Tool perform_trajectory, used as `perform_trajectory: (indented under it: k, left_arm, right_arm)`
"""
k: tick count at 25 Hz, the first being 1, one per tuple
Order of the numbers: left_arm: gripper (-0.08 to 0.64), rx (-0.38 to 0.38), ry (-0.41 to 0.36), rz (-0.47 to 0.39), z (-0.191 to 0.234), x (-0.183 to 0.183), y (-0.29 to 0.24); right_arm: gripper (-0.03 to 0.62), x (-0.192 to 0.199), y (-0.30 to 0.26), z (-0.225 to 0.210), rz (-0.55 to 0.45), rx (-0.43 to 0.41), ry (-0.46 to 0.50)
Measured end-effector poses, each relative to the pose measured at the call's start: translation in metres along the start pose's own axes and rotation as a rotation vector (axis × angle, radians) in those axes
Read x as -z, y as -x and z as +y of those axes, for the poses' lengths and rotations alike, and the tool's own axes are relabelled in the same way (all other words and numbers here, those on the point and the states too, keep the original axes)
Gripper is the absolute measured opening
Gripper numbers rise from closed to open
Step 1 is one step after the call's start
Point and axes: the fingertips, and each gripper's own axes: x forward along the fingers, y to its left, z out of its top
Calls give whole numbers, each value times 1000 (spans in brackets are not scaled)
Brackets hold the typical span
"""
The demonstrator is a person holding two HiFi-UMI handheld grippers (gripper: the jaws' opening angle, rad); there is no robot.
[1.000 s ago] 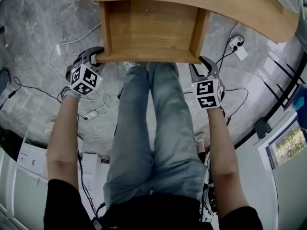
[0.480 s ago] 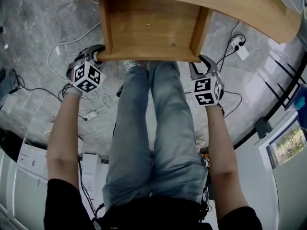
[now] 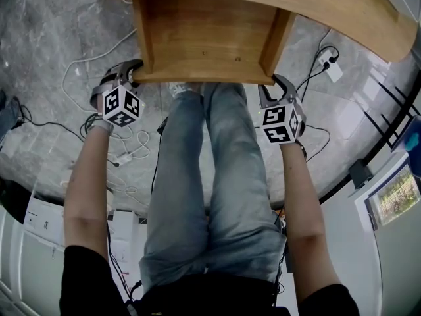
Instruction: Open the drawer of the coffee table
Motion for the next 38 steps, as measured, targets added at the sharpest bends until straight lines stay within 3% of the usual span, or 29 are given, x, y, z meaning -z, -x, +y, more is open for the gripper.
perform_trajectory:
  k: [11,17,22,30,38]
  left_arm:
    - [141,-29,-40,-5,6,2,-11]
    - [167,-35,33,2,11,-2,-7]
    - [183,17,68,37,1,10,-8]
    - [184,42,146,91,-5,16,34]
    - [172,-5,319,36,6,-3,102]
  right_arm:
    - [167,4,-16,2,4,9,5]
    - [179,4,-18,2,16,-6,-22]
    - [209,4,-14,8,45,-45,-50]
    - [222,-4,23,11,73,-81,-38]
    - [199,-45,81,4,10,-71,-65]
